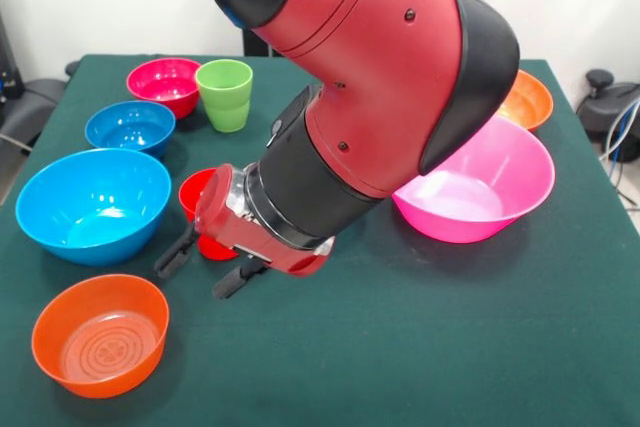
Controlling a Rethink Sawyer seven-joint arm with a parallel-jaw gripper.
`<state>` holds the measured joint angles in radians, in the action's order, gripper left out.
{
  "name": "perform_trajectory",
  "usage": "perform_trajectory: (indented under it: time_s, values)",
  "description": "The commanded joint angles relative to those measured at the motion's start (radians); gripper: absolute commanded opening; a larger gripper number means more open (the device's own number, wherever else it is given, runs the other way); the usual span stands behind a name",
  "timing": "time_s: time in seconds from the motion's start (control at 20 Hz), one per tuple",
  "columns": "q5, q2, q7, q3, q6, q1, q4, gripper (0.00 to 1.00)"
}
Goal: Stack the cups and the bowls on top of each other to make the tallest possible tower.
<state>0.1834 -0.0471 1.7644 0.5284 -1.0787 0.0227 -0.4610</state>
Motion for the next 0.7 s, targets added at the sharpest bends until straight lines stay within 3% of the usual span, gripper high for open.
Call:
perform_trajectory:
  time_s: [0.05,0.3,0.7]
  values:
    - [-0.013,-0.025,-0.098,-0.114,-0.044,-0.018,-0.045,1.00]
    - [0.002,-0.013,-0.084,-0.084,-0.072,-0.034,-0.060,1.00]
    - [0.035,0.053,-0.032,-0.029,-0.070,-0.082,-0.180,1.00]
